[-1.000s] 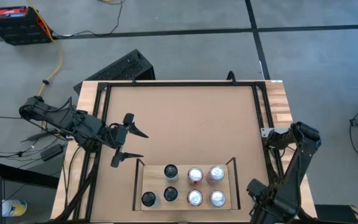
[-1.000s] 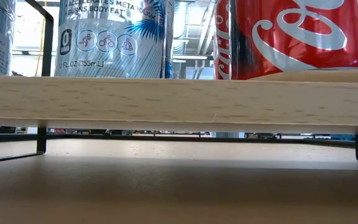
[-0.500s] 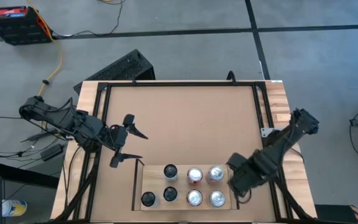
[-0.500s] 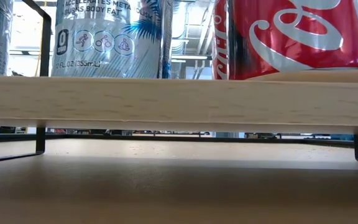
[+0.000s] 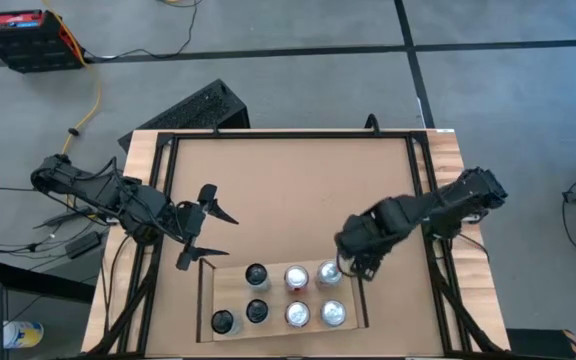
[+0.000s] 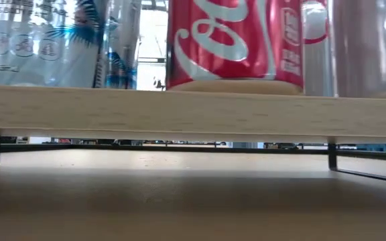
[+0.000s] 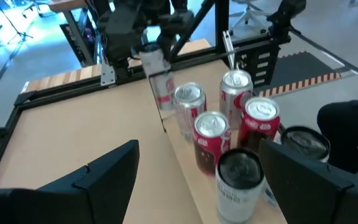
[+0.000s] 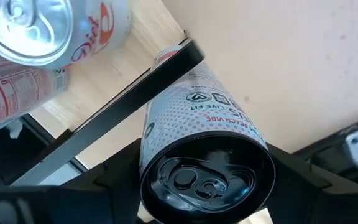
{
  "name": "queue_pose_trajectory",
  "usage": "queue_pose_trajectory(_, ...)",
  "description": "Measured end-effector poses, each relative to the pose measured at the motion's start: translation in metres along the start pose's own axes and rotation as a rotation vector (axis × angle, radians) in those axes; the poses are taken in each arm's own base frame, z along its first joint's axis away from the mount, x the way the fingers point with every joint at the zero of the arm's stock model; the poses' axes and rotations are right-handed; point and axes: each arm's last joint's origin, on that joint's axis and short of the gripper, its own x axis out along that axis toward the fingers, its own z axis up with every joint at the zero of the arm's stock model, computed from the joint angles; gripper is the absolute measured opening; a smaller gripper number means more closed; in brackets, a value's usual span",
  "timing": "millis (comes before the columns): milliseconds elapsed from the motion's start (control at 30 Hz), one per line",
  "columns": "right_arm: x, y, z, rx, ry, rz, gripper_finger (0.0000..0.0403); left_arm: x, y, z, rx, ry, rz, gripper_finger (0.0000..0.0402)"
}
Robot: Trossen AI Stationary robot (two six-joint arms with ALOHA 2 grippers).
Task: Place canned beverage on shelf
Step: Put the white pink soda can aligned with the other white pink soda can on the shelf
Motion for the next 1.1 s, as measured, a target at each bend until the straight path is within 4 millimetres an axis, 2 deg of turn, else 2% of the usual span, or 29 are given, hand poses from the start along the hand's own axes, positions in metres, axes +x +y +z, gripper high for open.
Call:
queue_pose_trajectory(267, 0.002, -0.037, 0.043, -0.016, 0.000, -0.005, 0.0283, -0.002, 0.000, 0.002, -0.026, -0.017, 0.003, 0.0316)
queue_pose_trajectory(500, 0.005, -0.087, 0.081, -0.006, -0.046, -0.099, 0.0283, -0.002, 0.000, 0.002, -0.049, -0.018, 0.004, 0.0316)
queue_pose_trajectory(733, -0.005, -0.131, 0.103, 0.010, -0.074, -0.136, 0.0283, -0.002, 0.000, 0.001, -0.077, -0.008, 0.005, 0.0316)
queue_pose_trajectory(900, -0.018, -0.141, 0.113, -0.003, -0.162, -0.107, 0.0283, -0.002, 0.001, -0.001, -0.083, 0.008, 0.010, 0.0316)
queue_pose_trajectory(1033, -0.023, -0.136, 0.125, -0.078, -0.297, -0.069, 0.0283, -0.001, 0.002, -0.002, -0.083, 0.021, 0.053, 0.0316)
queue_pose_trajectory(1100, -0.018, -0.129, 0.134, -0.122, -0.325, -0.063, 0.0283, 0.000, 0.003, -0.002, -0.085, 0.018, 0.060, 0.0316)
